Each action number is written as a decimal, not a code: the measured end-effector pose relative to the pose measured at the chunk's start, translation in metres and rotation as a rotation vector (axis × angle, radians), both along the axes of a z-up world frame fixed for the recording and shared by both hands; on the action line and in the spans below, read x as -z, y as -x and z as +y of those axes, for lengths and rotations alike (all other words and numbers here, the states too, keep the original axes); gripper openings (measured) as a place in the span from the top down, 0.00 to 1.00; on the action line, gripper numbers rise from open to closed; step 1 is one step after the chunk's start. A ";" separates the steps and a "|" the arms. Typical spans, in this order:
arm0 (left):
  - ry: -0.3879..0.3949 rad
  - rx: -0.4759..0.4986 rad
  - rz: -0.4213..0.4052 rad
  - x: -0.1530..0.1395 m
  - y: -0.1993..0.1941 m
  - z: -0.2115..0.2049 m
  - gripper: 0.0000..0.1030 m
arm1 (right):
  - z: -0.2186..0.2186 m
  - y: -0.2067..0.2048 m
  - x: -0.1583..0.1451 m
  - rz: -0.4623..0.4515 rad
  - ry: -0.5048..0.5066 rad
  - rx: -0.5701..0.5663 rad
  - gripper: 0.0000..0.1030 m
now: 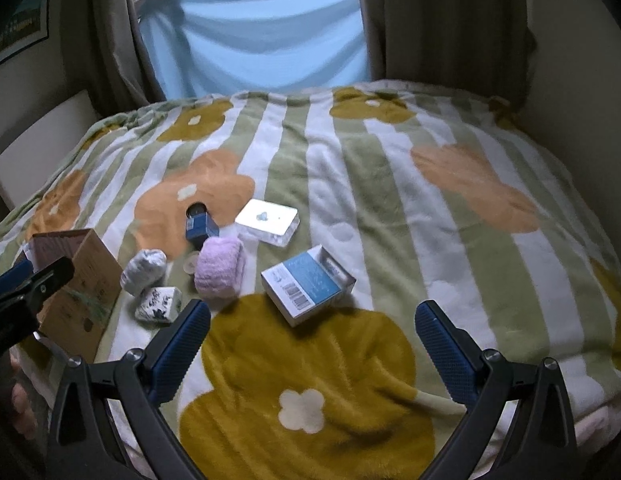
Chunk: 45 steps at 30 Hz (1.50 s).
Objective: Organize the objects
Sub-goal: 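Reach the left tool to the white sock while the right tool reaches the blue-white box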
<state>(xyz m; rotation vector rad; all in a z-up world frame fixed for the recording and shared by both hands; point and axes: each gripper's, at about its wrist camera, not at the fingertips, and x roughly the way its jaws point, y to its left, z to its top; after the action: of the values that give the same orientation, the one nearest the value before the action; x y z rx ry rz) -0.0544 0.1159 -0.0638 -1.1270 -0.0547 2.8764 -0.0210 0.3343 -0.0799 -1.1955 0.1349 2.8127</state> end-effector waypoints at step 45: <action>-0.077 -0.365 -0.276 0.138 0.124 -0.006 0.33 | 0.031 0.115 0.108 -0.178 -0.002 -0.526 0.01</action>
<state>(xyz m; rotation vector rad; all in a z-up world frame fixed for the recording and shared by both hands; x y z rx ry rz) -0.1789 0.1103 -0.2019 -1.6425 -0.4195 2.9542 -0.1362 0.3655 -0.1881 -1.6840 -0.2291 3.0971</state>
